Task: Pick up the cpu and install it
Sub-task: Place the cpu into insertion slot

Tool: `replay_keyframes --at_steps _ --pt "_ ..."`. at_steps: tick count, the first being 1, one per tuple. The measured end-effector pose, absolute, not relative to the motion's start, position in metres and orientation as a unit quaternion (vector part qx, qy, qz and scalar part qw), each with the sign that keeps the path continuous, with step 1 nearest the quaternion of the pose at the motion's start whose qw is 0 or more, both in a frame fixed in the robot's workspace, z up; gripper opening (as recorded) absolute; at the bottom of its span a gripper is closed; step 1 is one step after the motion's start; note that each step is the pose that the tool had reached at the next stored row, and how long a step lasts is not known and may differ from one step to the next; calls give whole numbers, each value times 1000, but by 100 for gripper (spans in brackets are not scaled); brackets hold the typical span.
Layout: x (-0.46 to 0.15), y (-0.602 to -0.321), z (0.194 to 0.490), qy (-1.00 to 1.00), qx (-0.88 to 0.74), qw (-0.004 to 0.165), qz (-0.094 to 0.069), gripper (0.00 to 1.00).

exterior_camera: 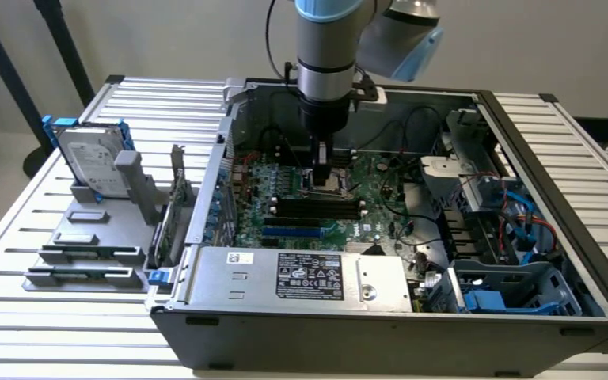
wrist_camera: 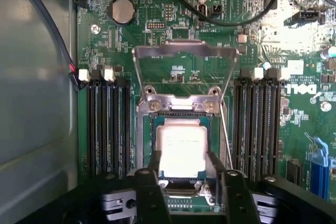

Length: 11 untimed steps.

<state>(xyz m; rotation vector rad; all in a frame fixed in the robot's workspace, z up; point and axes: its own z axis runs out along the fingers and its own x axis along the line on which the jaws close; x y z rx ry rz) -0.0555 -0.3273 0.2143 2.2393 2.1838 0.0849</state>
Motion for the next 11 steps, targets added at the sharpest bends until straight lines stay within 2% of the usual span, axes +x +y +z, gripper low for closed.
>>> replay_keyframes --at_steps 2,3,5,6,7,11 --pt "-62 -329 215 698 716 6 28 36" --pt "-65 -330 215 698 716 6 28 36" --pt "-72 -331 216 698 716 6 28 24" --pt "-76 -332 216 698 716 6 28 24" --pt "-79 -332 217 698 716 6 28 13" --pt "-86 -332 217 698 716 5 28 11"
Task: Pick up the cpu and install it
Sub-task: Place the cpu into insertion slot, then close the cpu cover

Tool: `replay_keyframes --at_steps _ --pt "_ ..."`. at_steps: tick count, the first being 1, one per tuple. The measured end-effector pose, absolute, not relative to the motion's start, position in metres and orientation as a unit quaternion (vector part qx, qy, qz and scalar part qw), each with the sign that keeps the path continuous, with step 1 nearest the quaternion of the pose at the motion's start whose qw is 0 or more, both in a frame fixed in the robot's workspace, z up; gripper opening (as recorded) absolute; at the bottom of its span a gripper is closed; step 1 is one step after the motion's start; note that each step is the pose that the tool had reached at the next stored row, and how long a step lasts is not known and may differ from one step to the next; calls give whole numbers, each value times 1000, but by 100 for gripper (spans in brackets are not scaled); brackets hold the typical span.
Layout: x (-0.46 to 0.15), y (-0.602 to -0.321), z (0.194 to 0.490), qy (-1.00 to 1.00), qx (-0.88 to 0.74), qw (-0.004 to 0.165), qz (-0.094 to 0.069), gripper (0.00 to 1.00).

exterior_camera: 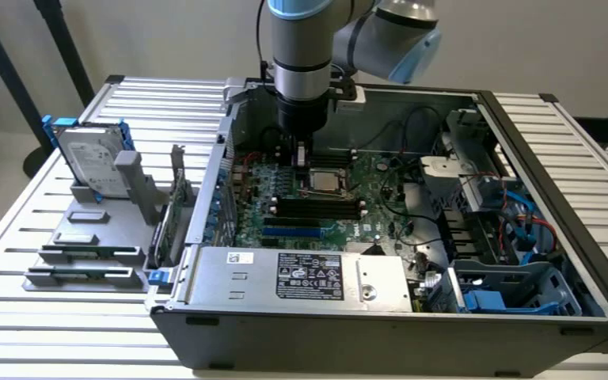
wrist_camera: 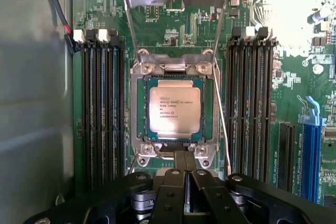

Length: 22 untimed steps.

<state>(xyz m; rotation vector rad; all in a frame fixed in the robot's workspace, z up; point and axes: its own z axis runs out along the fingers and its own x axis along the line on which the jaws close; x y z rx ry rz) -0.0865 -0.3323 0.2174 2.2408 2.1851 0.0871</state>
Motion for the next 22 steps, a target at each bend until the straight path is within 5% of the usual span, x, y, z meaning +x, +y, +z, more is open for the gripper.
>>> replay_keyframes --at_steps 22 --pt "-88 -328 218 698 716 5 28 11"
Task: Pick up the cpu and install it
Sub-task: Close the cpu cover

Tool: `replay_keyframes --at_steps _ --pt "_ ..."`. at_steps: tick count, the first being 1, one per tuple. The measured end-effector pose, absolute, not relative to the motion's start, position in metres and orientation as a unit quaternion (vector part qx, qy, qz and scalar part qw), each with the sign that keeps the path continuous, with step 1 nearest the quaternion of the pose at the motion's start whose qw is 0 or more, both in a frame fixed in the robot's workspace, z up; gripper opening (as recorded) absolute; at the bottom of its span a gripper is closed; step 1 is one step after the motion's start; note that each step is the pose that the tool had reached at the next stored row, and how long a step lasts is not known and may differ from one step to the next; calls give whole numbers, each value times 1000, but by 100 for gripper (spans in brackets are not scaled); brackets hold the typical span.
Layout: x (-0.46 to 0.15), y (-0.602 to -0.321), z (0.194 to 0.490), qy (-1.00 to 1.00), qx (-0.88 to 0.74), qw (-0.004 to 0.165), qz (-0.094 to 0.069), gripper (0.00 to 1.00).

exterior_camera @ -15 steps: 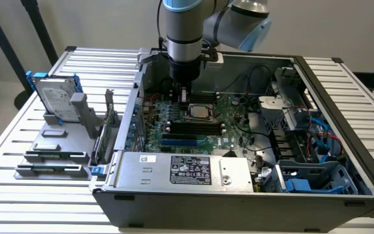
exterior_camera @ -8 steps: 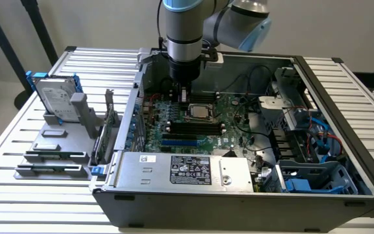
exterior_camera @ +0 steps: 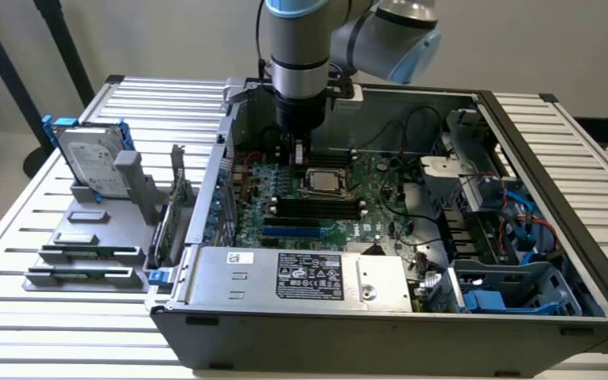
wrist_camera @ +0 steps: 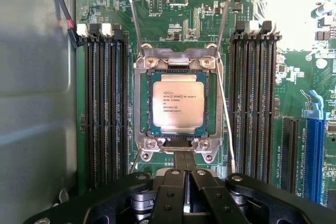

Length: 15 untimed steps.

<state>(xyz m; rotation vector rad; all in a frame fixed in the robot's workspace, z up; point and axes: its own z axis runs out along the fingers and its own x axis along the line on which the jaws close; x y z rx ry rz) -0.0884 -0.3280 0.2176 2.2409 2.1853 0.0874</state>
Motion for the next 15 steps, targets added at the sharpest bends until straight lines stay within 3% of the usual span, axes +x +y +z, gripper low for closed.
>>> replay_keyframes --at_steps 15 --pt "-33 -323 246 698 716 3 26 11"
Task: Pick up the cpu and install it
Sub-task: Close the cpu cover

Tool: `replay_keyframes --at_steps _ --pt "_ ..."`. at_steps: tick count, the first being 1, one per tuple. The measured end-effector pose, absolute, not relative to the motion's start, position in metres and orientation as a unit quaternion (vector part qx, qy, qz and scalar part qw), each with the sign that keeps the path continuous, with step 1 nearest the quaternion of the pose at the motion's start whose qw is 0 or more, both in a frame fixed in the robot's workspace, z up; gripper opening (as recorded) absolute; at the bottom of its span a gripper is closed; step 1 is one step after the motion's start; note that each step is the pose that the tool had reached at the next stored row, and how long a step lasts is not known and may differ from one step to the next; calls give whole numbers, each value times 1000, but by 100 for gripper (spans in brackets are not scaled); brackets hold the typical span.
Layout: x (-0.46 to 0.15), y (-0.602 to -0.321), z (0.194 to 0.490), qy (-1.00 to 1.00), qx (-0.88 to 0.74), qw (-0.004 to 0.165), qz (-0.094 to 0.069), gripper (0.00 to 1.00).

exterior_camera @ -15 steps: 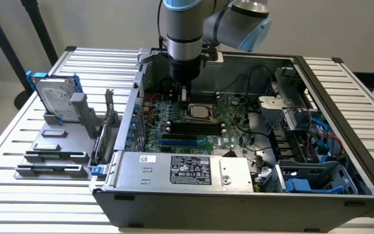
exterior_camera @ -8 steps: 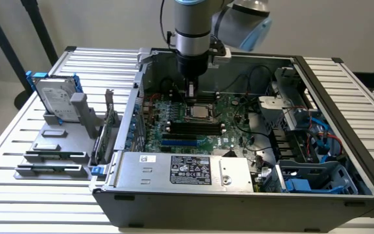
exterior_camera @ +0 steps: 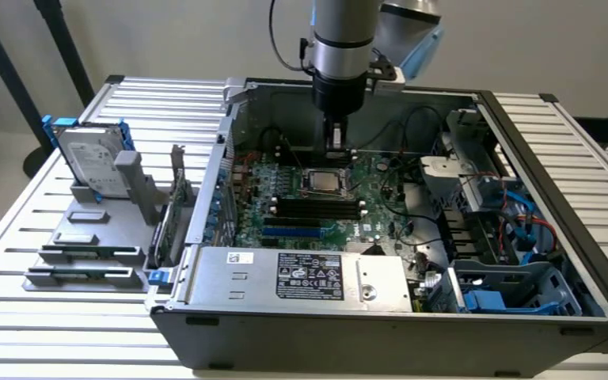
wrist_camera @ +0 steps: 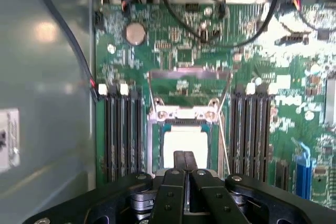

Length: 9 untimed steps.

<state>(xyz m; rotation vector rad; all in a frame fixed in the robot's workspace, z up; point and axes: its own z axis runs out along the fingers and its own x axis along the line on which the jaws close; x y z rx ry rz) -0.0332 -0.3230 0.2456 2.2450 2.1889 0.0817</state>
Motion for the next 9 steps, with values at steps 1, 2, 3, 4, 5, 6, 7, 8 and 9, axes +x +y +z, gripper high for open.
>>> replay_keyframes --at_steps 1,2,3,4,5,6,7,8,9 --pt "-29 -323 248 698 716 2 26 11" --pt "-24 -323 250 698 716 2 26 11" --pt "-20 -323 252 698 716 2 26 11" --pt "-15 -323 254 698 716 2 26 11" --pt "-11 -323 257 698 716 2 26 11" --pt "-6 -323 258 698 716 1 26 11" --pt "-2 -323 260 698 716 1 26 11" --pt "3 -323 261 698 716 1 26 11" --pt "8 -323 262 698 716 1 26 11"
